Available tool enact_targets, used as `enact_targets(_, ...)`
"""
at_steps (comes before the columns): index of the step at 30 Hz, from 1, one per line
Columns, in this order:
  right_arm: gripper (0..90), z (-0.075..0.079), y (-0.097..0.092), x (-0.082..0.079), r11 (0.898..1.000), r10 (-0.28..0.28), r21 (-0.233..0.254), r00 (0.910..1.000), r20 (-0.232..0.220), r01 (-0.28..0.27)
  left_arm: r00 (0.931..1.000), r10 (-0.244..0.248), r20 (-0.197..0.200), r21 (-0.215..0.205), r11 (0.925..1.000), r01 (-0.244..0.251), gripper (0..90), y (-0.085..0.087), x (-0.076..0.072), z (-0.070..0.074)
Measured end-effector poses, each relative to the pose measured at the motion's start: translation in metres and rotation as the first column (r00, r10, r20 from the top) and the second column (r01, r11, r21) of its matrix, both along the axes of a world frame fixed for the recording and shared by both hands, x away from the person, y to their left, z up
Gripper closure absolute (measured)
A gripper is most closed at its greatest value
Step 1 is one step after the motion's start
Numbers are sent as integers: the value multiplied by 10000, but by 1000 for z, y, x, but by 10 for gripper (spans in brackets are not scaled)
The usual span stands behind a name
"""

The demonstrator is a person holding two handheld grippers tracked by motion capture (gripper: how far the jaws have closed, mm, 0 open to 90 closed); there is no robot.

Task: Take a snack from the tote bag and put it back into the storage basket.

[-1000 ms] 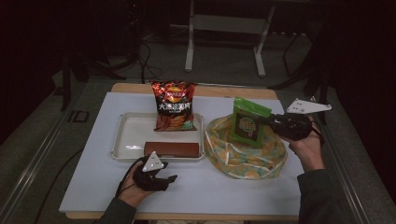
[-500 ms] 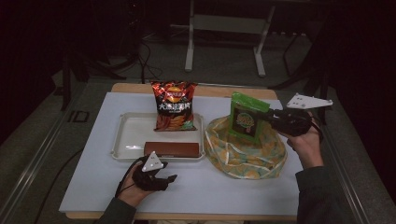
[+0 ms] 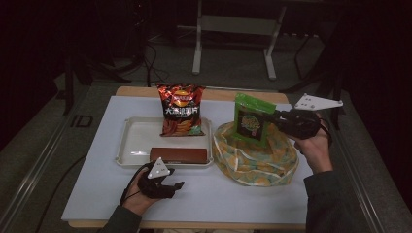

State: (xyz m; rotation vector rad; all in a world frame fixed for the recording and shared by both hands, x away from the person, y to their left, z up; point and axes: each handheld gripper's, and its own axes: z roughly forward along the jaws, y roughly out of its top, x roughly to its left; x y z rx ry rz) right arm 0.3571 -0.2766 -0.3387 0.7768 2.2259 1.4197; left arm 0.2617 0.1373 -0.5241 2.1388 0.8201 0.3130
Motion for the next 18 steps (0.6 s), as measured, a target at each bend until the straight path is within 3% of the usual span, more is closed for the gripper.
enact_targets(18,756,12,27,3,9988,474,-123,9986,230,-471,10000,-1,0,-23,10000,1,383,0,1,0)
